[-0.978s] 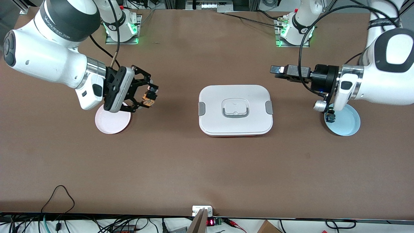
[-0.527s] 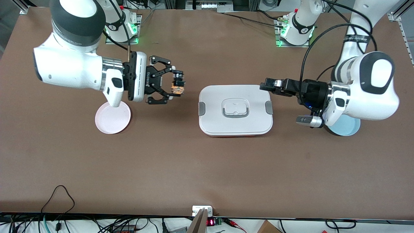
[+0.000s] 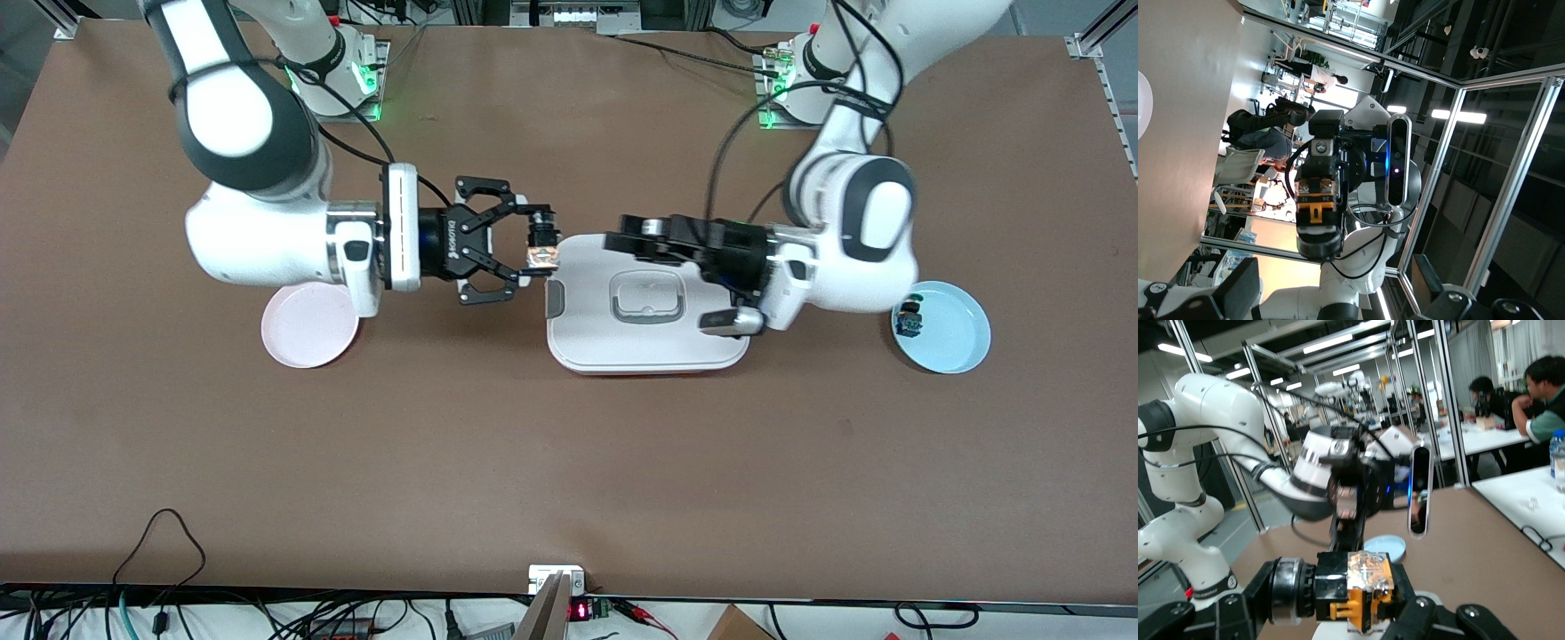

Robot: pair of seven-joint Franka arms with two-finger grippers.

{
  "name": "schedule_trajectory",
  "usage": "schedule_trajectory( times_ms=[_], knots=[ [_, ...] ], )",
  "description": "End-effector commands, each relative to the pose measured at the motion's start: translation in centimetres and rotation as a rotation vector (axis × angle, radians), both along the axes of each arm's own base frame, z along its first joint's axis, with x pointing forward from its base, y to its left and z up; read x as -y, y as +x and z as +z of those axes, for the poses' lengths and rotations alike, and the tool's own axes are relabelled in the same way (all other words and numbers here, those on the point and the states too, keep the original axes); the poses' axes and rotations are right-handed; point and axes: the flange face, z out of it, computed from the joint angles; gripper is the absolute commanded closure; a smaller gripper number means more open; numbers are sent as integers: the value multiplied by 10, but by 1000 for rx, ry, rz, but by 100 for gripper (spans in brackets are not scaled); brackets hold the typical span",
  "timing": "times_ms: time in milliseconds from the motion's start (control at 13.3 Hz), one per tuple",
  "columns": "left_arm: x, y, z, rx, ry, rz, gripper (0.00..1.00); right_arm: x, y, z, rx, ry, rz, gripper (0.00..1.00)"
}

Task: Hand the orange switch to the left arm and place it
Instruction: 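Grasp the orange switch with the left gripper above the box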

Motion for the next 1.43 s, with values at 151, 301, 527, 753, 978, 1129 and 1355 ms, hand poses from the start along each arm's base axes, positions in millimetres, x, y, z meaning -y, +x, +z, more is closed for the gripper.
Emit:
schedule_trajectory(
  times_ms=[151, 301, 527, 753, 978, 1129, 1355],
  knots=[
    [-4, 3, 0, 18, 25, 69, 0, -14, -4, -1, 15, 42, -42, 99],
    [9, 1, -5, 13, 74, 103, 0, -29, -11, 1, -7, 79, -43, 99],
    [11, 3, 1, 22, 92, 124, 0, -34, -14, 2, -8, 78, -54, 99],
    [16, -1, 4, 34, 89, 115, 10, -38, -16, 2, -7, 76, -47, 99],
    [17, -3, 13, 51, 81, 110, 16, -38, -16, 2, -7, 76, -47, 99],
    [18, -6, 16, 54, 79, 107, 20, -38, -16, 2, -5, 73, -44, 99],
    [24, -10, 17, 54, 74, 96, 61, -38, -16, 1, -6, 72, -44, 99]
  ],
)
